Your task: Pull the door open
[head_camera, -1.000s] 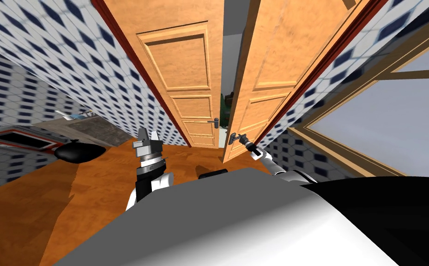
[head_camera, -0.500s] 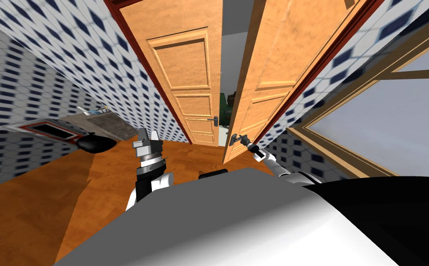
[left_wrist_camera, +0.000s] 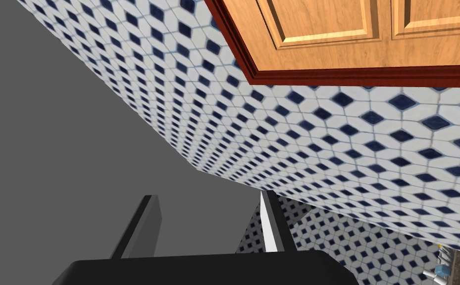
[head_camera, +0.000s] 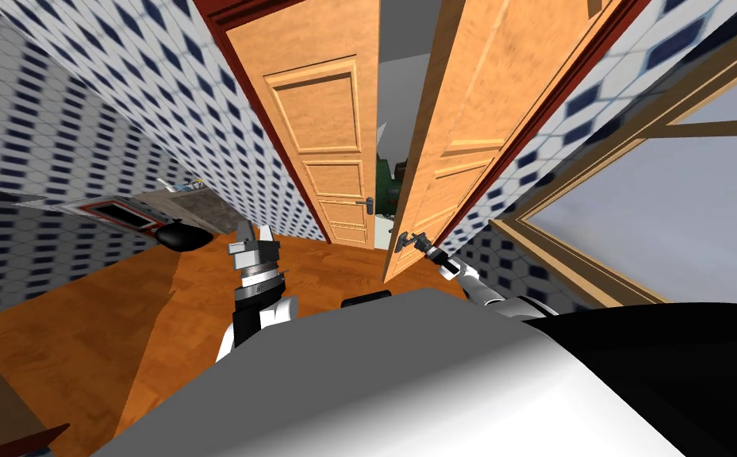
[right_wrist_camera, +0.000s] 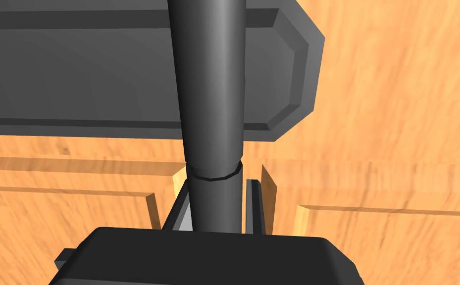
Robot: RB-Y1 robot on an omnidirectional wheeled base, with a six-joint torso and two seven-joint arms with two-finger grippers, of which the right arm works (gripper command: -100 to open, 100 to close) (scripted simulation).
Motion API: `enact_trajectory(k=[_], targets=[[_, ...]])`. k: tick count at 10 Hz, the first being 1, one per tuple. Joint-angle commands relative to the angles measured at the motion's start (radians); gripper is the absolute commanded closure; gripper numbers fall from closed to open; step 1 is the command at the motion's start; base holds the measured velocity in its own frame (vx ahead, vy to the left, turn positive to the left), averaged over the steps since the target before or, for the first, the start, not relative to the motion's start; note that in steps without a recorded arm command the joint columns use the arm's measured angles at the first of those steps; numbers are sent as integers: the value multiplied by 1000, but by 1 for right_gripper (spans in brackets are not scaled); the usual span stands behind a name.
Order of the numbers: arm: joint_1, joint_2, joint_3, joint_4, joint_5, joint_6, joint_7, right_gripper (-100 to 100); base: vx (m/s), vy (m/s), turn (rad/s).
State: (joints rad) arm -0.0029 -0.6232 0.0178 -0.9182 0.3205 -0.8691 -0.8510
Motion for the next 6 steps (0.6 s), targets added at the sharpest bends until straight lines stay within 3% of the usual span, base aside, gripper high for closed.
enact_trajectory(k=[1,2,4,6], targets=[[0,0,0,0,0,0,0,100,-55,-53,14],[3,-4,1,9,6,-19,-5,100,-134,-78,140],[4,-7,1,13,11,-32,-10,100,-203,-97,168],[5,-12,1,20,17,-51,-18,100,-203,-161,178]])
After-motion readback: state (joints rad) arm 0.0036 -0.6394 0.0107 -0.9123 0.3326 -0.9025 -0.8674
